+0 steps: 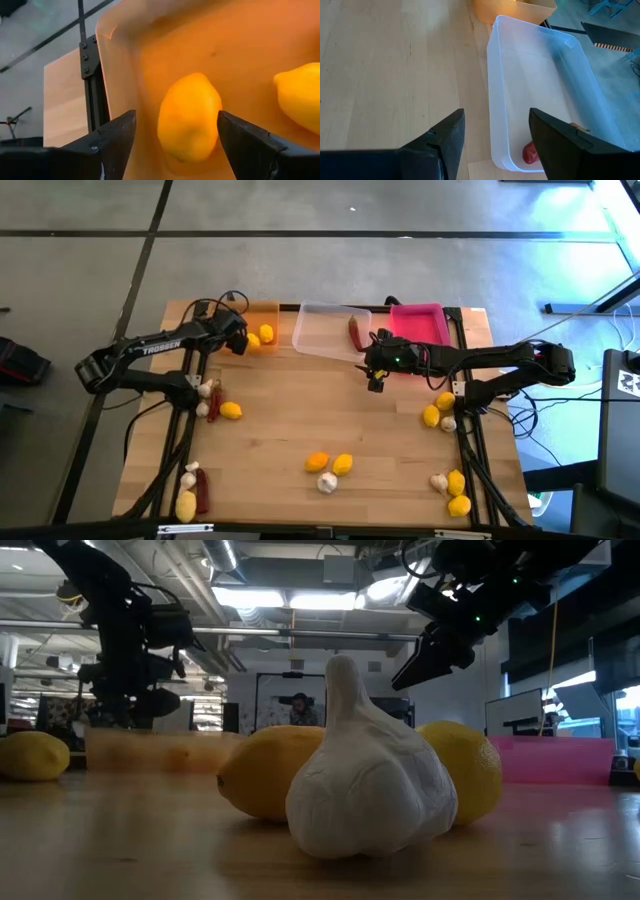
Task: Sort produce into baskets
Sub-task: Put the yellow lemon into the orange bin
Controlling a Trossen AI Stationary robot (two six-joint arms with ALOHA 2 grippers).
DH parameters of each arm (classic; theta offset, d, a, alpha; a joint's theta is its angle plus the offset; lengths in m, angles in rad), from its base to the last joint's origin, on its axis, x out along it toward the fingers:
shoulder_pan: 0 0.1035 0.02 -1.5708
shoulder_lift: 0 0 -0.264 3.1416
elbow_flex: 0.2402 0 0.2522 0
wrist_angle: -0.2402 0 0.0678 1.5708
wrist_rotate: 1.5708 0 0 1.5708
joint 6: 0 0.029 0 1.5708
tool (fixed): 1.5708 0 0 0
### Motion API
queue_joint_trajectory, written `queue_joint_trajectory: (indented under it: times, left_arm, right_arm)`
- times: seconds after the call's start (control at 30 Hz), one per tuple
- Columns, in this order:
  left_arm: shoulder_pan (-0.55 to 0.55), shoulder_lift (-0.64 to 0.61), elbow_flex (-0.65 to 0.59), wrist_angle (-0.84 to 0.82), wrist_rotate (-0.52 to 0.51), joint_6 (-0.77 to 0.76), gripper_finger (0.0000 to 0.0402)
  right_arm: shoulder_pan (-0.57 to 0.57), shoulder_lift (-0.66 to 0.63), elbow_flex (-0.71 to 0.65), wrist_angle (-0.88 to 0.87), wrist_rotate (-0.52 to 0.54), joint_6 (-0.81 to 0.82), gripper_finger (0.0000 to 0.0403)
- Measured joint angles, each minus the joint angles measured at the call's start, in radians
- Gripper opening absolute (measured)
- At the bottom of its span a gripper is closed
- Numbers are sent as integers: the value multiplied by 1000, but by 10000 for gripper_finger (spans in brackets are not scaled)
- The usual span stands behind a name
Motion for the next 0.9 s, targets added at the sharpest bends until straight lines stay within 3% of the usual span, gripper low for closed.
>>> queue_joint_trajectory:
  times: [0.33,0.67,0.9]
  left_arm:
    - [-94,-50,57,2,14,38,276]
    - [-271,-151,86,1,271,139,276]
    - [-413,-152,83,-6,370,200,276]
  right_arm:
    - [0,0,0,0,0,0,215]
    - [0,0,0,1,0,0,215]
    - [0,0,0,1,0,0,215]
